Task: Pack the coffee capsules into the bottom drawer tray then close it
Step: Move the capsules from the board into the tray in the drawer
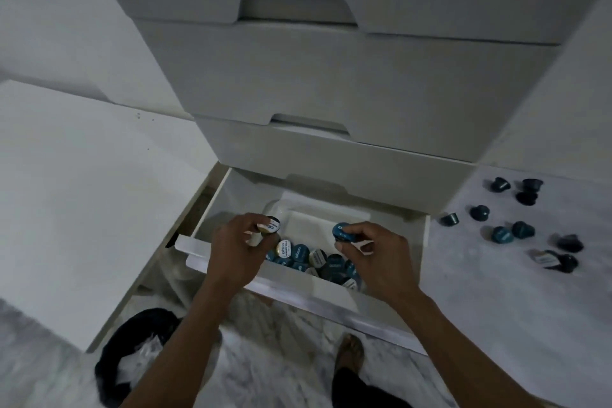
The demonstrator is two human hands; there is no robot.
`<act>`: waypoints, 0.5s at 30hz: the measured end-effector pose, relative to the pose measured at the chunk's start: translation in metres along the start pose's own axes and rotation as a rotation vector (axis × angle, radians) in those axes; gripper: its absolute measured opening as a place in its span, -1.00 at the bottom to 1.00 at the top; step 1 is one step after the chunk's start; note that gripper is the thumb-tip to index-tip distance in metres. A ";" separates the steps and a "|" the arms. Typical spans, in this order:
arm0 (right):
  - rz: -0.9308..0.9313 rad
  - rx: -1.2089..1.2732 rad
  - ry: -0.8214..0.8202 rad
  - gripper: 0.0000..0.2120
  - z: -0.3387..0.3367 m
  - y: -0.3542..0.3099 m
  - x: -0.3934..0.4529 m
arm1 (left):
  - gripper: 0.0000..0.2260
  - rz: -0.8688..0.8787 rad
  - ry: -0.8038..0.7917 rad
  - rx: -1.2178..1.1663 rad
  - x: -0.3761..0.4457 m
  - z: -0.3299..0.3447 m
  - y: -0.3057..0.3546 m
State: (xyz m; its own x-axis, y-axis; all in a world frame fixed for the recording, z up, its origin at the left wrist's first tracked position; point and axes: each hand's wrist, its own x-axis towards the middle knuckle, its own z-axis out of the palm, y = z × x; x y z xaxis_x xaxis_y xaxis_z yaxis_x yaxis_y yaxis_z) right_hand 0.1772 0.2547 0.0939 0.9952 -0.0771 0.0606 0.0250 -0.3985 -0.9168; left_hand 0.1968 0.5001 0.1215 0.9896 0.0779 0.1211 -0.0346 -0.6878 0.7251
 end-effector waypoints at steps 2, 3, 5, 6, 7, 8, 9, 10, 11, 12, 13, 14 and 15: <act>0.020 -0.006 -0.018 -0.80 0.016 0.004 0.014 | -0.81 0.013 -0.070 0.042 0.018 0.003 -0.012; 0.026 -0.015 -0.031 -0.80 0.023 0.007 0.020 | -0.80 0.025 -0.102 0.066 0.025 0.006 -0.016; 0.032 -0.049 -0.069 -0.80 0.037 0.014 0.031 | -0.80 0.047 -0.171 0.114 0.041 0.014 -0.026; 0.038 -0.074 -0.093 -0.80 0.044 0.019 0.037 | -0.80 0.053 -0.214 0.138 0.049 0.019 -0.031; 0.047 -0.101 -0.116 -0.79 0.051 0.022 0.041 | -0.80 0.055 -0.259 0.165 0.055 0.024 -0.035; 0.060 -0.122 -0.138 -0.79 0.057 0.024 0.045 | -0.79 0.050 -0.302 0.189 0.062 0.028 -0.039; 0.077 -0.141 -0.159 -0.79 0.062 0.026 0.048 | -0.78 0.043 -0.343 0.205 0.067 0.032 -0.042; 0.091 -0.161 -0.176 -0.79 0.067 0.027 0.051 | -0.77 0.038 -0.379 0.215 0.073 0.036 -0.044; 0.102 -0.184 -0.189 -0.79 0.072 0.029 0.054 | -0.77 0.039 -0.411 0.224 0.078 0.040 -0.047; 0.108 -0.207 -0.199 -0.79 0.077 0.030 0.057 | -0.77 0.045 -0.438 0.236 0.084 0.043 -0.050; 0.116 -0.222 -0.209 -0.79 0.081 0.031 0.060 | -0.78 0.056 -0.462 0.250 0.089 0.046 -0.053; 0.126 -0.226 -0.214 -0.79 0.086 0.032 0.063 | -0.79 0.070 -0.484 0.260 0.094 0.049 -0.056; 0.139 -0.224 -0.216 -0.80 0.090 0.031 0.067 | -0.80 0.080 -0.508 0.265 0.099 0.051 -0.059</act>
State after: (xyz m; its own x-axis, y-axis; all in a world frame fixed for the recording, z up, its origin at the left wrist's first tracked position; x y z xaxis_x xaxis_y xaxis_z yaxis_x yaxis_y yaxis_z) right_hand 0.2528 0.3190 0.0339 0.9853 0.0415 -0.1655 -0.1095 -0.5901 -0.7999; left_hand 0.3036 0.5115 0.0556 0.9306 -0.2929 -0.2195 -0.1405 -0.8397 0.5246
